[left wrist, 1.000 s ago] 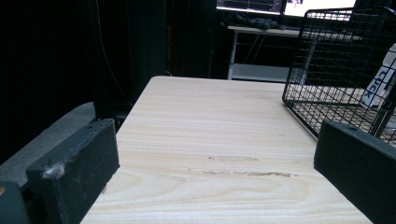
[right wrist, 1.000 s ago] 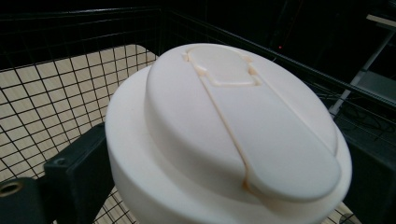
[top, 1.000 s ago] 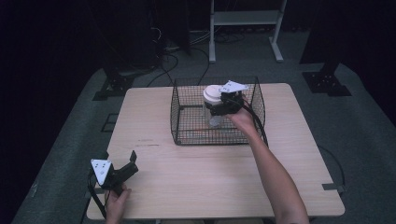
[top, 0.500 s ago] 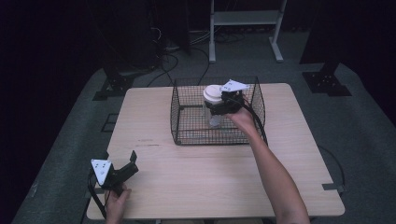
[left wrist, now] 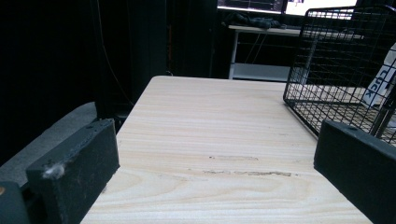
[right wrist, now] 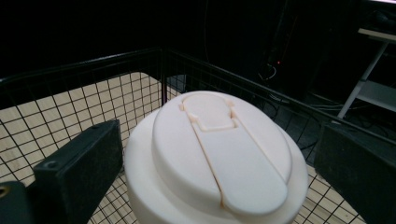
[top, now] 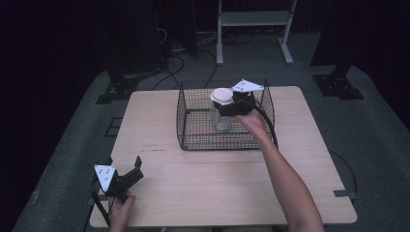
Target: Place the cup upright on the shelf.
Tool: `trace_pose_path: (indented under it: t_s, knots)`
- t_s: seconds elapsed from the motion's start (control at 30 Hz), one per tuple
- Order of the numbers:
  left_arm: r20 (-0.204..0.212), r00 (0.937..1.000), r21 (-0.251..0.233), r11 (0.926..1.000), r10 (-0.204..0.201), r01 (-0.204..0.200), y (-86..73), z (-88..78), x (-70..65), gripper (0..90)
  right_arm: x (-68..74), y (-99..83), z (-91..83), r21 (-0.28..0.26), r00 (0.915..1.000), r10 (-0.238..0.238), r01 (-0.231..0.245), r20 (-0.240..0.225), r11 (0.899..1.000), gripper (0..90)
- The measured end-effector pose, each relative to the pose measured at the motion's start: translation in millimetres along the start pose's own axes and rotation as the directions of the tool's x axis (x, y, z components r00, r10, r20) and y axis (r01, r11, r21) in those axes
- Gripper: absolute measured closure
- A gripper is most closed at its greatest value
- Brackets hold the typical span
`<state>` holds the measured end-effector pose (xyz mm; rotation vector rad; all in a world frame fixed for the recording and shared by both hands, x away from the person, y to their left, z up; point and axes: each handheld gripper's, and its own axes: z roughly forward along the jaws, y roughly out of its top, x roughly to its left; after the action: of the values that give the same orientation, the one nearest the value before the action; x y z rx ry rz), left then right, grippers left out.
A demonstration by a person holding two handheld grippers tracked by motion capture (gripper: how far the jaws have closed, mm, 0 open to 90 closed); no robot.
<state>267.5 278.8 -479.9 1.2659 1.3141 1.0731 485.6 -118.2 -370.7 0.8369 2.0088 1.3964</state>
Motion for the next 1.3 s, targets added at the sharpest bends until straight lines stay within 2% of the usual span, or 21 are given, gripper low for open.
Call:
trace_pose_path:
  t_s: [0.13, 0.2, 0.47, 0.63, 0.77, 0.87, 0.97, 1.3]
  knots:
    - [0.0, 1.0, 0.001, 1.0, -0.001, 0.001, 0.1, 0.0, 0.1, 0.0, 0.1, 4.1, -5.3, -0.02, 1.0, 0.0, 0.0, -0.004, 1.0, 0.8]
    - [0.001, 1.0, 0.0, 1.0, 0.003, -0.003, 0.0, -0.1, -0.3, 0.0, -0.3, 8.4, -12.3, -0.051, 0.9999, 0.009, -0.01, -0.014, 0.999, 0.8]
    - [0.004, 1.0, 0.0, 1.0, 0.002, -0.002, 0.0, -0.4, -0.1, 0.0, 3.0, 17.6, -31.0, -0.072, 0.9999, -0.004, 0.004, -0.012, 0.997, 0.8]
    - [0.006, 1.0, -0.001, 1.0, 0.007, -0.007, -0.1, -0.5, -0.6, 0.0, 4.8, 23.2, -43.5, -0.073, 0.9996, -0.029, 0.028, -0.002, 0.997, 0.8]
    - [0.004, 1.0, -0.002, 1.0, -0.002, 0.002, -0.1, -0.2, 0.5, 0.0, 5.5, 22.0, -50.8, -0.071, 0.9995, -0.031, 0.031, -0.006, 0.997, 0.8]
    - [0.004, 1.0, 0.0, 1.0, 0.005, -0.005, 0.0, -0.2, -0.3, 0.0, 4.9, 18.7, -55.9, -0.059, 0.9992, -0.041, 0.041, -0.002, 0.997, 0.8]
    - [0.006, 0.9999, -0.002, 0.9999, 0.011, -0.011, -0.1, -0.2, -1.0, 0.0, 2.2, 16.8, -63.1, -0.066, 0.9995, -0.031, 0.031, -0.002, 0.997, 0.8]
    - [0.006, 0.9999, -0.002, 0.9999, 0.011, -0.011, -0.1, -0.1, -0.9, 0.0, -1.0, 9.8, -80.8, -0.058, 0.9988, -0.048, 0.048, 0.01, 0.997, 0.8]
